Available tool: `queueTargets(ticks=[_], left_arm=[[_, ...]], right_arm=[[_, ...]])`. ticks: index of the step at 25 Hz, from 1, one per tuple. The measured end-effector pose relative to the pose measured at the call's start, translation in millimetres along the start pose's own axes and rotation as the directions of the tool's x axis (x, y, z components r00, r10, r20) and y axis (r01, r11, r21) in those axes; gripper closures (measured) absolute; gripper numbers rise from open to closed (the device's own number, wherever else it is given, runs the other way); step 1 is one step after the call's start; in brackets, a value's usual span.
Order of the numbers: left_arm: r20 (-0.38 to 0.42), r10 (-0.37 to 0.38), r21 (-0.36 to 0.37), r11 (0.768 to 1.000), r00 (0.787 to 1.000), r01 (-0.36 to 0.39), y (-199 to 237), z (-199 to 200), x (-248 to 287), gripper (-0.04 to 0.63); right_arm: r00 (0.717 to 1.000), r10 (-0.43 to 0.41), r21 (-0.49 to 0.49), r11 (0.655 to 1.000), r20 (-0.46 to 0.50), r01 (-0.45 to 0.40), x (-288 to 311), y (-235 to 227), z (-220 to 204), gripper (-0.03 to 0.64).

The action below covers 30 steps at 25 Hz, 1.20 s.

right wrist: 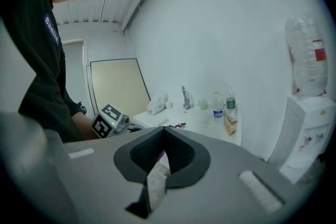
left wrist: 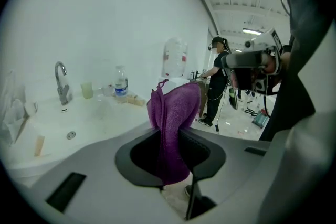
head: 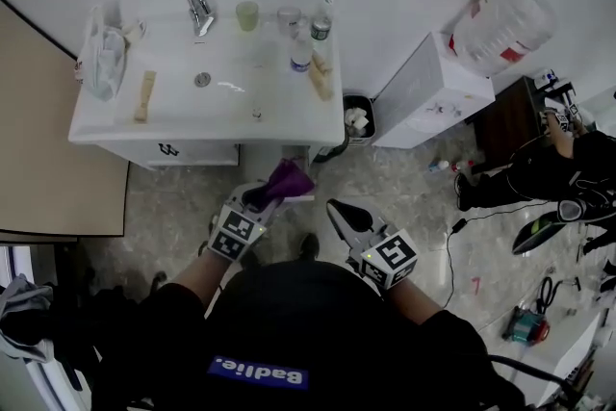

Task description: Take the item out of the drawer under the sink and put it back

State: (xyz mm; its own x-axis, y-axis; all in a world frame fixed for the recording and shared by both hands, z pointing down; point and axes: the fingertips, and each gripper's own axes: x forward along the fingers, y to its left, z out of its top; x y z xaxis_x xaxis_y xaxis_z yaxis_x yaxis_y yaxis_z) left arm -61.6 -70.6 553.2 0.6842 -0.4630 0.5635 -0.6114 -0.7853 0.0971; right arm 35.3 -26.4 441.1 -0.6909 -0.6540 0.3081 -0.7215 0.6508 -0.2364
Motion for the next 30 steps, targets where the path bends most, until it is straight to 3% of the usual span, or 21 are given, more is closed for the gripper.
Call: queueTargets(ticks=[7,15,20,25,30], left_arm=[[0.149,-0.039,-0.016,0.999,0.988,0.042,-21.6,51.8,-57.7,0.495],[0.294,-0.091,-0.037,0.994,0.952,0.106,-39.9,106.0,-97.5,0.495],[0.349,-0.093,-0.042,0.993,0.933,0.115,-41.8,126.7,-116.3,0.495],[0.360,-0.063,-0.062,0.994,0.931,0.091,-38.3,118.4,-120.8,0.495],[0.388,-0.080,-0.054,0.993,0.918,0.109,-45.6,118.8,-129.0,0.497]], right_arm=[[0.999,-0.012,0.005,1.000,0.037,0.012,0.8,7.6,4.6,0.615],[0.994,0.036,0.003,0.999,0.102,-0.036,14.5,29.4,31.8,0.615],[0.991,0.055,0.002,0.998,0.125,-0.056,21.0,41.1,40.3,0.615],[0.992,0.040,0.001,0.999,0.121,-0.040,23.0,42.2,36.3,0.615],[0.993,0.042,-0.006,0.999,0.114,-0.042,26.3,47.1,33.9,0.615]])
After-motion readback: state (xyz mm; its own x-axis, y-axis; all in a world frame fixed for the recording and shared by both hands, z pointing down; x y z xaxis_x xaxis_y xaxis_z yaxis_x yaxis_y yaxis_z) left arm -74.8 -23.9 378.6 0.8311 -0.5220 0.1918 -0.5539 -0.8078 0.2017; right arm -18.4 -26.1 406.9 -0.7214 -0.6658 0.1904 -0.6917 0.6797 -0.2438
